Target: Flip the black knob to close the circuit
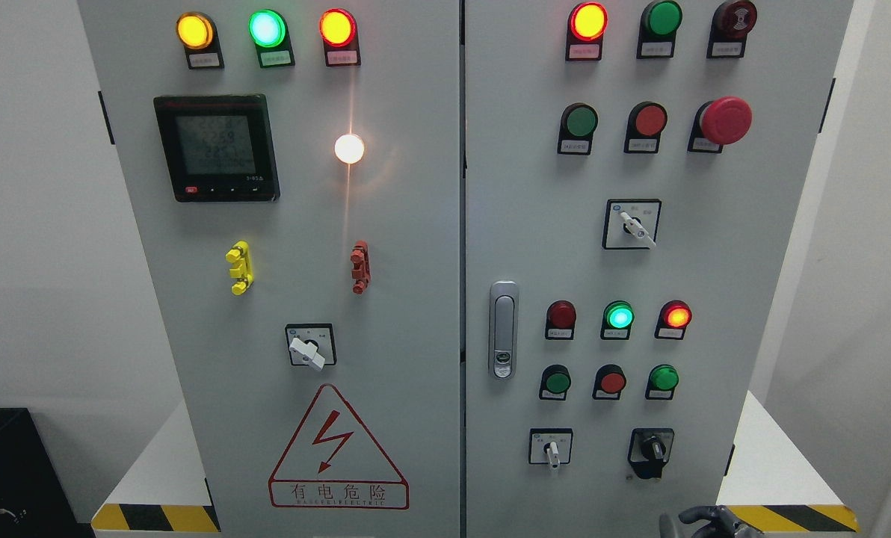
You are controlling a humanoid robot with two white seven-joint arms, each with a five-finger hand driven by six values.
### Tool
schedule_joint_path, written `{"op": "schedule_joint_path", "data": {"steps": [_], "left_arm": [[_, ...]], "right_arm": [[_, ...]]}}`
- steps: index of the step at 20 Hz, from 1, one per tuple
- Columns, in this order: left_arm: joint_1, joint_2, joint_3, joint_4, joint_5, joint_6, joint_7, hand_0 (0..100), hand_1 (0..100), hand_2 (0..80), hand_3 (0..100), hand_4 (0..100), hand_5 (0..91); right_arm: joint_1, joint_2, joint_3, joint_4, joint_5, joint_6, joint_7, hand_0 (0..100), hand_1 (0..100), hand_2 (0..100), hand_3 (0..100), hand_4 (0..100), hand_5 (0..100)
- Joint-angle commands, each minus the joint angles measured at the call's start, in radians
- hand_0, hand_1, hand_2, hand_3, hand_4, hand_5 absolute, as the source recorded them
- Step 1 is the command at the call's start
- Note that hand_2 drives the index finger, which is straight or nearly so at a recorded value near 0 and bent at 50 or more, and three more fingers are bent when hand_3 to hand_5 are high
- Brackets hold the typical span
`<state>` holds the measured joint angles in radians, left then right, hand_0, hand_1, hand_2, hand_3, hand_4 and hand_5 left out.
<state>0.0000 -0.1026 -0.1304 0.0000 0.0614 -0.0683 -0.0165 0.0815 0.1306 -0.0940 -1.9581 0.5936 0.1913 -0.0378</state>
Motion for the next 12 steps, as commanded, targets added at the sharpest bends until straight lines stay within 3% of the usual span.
{"op": "schedule_joint_path", "data": {"steps": [1, 5, 12], "left_arm": [[0.021, 0.0, 0.0, -0.023, 0.0, -0.001, 0.0, 12, 56, 0.0, 0, 0, 0.0], [0.021, 0.001, 0.0, -0.023, 0.0, -0.001, 0.0, 12, 56, 0.0, 0, 0, 0.0], [0.021, 0.001, 0.0, -0.023, 0.0, -0.001, 0.0, 12, 56, 0.0, 0, 0, 0.0]], "right_arm": [[0.034, -0.003, 0.033, -0.085, -0.337, -0.012, -0.007, 0, 2, 27, 46, 44, 40], [0.066, -0.005, 0.031, -0.088, -0.503, -0.071, -0.028, 0, 0, 21, 36, 34, 29], [0.127, -0.006, 0.031, -0.075, -0.609, -0.148, 0.022, 0, 0, 10, 23, 19, 10]]}}
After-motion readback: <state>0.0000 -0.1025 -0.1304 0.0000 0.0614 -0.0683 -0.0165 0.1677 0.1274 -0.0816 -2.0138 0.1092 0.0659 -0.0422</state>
